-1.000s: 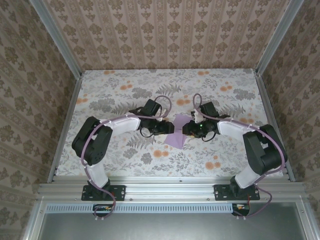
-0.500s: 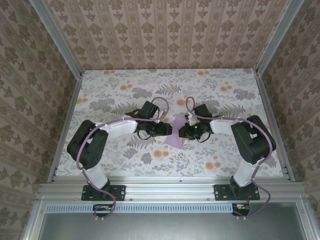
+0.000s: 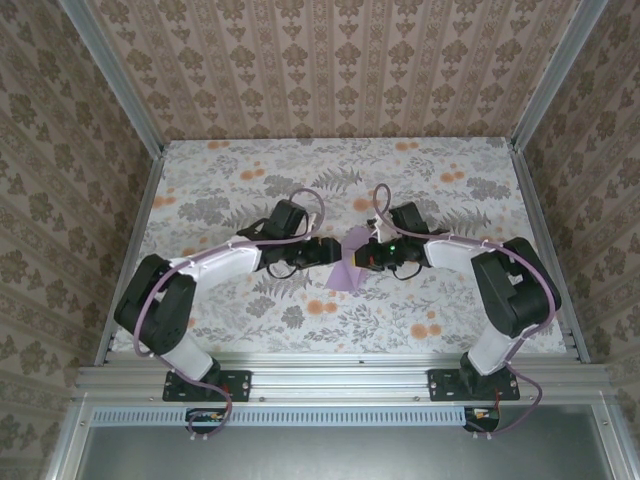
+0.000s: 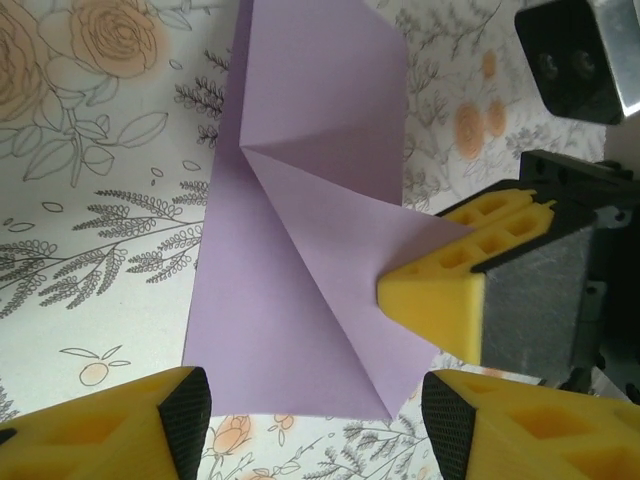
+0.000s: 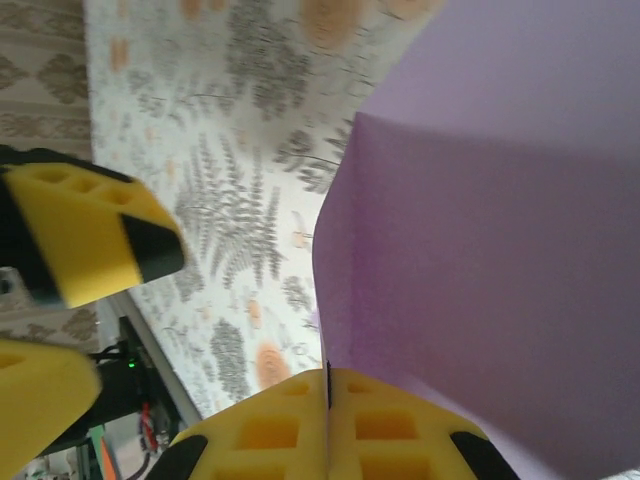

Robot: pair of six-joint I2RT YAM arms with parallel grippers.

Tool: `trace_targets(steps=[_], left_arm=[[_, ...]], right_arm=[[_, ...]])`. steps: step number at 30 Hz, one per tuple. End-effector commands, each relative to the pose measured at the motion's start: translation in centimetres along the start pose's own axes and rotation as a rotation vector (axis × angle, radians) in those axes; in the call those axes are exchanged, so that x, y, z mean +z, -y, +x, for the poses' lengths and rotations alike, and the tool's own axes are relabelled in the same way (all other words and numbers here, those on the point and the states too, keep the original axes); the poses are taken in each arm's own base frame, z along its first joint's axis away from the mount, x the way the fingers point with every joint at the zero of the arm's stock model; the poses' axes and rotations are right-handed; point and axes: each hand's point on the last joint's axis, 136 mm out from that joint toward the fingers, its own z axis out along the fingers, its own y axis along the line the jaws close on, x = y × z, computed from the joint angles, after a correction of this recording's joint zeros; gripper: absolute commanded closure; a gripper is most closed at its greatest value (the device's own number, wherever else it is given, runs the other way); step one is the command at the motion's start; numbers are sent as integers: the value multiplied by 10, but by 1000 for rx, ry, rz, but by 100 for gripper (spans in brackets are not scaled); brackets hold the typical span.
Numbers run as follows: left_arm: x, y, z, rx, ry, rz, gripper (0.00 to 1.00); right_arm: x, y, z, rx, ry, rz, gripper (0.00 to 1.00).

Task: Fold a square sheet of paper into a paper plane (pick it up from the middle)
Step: Pick up the paper from the center of the table.

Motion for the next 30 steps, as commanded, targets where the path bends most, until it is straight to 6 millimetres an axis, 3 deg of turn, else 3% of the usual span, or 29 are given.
trace_targets(steps=[1, 12, 30], left_arm=[[-13, 4, -15, -112, 117, 64, 32], [-18, 17, -34, -310, 256, 251, 35], [-12, 54, -50, -314, 236, 397, 37]], right_arm=[[-10, -29, -2, -34, 16, -113, 100], [-27, -62, -7, -59, 55, -233, 100], [-32, -73, -12, -52, 83, -298, 100]])
